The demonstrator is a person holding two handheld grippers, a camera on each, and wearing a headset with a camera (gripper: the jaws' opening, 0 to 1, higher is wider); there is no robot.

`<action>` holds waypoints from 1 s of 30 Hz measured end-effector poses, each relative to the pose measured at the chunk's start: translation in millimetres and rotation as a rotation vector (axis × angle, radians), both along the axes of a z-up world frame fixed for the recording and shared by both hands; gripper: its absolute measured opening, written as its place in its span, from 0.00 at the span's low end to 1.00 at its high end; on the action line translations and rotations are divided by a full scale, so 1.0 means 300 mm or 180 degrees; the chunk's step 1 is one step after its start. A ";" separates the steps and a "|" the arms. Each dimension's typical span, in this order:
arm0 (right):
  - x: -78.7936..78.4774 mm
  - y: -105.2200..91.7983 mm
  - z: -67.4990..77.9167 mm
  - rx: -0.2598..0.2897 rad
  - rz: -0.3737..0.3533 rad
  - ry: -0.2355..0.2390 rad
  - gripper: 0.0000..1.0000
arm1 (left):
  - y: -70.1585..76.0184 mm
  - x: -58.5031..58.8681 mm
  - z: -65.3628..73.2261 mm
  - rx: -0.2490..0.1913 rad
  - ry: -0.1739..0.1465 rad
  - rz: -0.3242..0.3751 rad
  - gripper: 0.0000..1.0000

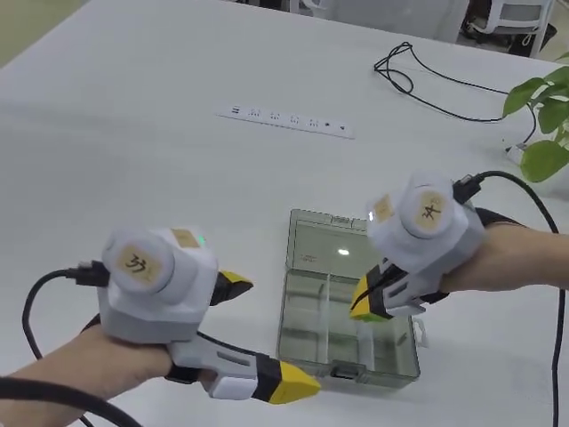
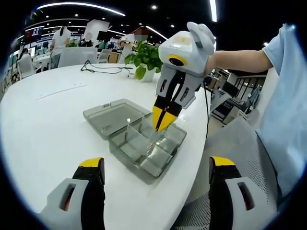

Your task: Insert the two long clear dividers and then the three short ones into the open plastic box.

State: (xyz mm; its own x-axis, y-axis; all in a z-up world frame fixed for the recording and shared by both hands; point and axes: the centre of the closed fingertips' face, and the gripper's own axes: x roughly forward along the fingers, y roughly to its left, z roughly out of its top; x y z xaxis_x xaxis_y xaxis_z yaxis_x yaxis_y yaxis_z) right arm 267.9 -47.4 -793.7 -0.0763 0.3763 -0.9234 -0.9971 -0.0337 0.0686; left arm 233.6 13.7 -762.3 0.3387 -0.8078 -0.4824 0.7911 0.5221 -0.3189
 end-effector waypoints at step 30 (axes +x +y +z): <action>-0.003 -0.001 -0.050 -0.0064 -0.0054 -0.0017 0.02 | -0.004 0.014 0.009 -0.0004 -0.0024 -0.0015 0.92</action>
State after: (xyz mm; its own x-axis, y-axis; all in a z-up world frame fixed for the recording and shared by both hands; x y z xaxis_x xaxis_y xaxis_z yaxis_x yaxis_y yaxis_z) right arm 267.0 -47.7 -808.6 -0.0652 0.3588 -0.9311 -0.9978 -0.0155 0.0639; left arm 238.0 12.5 -759.5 0.3385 -0.8099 -0.4790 0.7958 0.5180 -0.3135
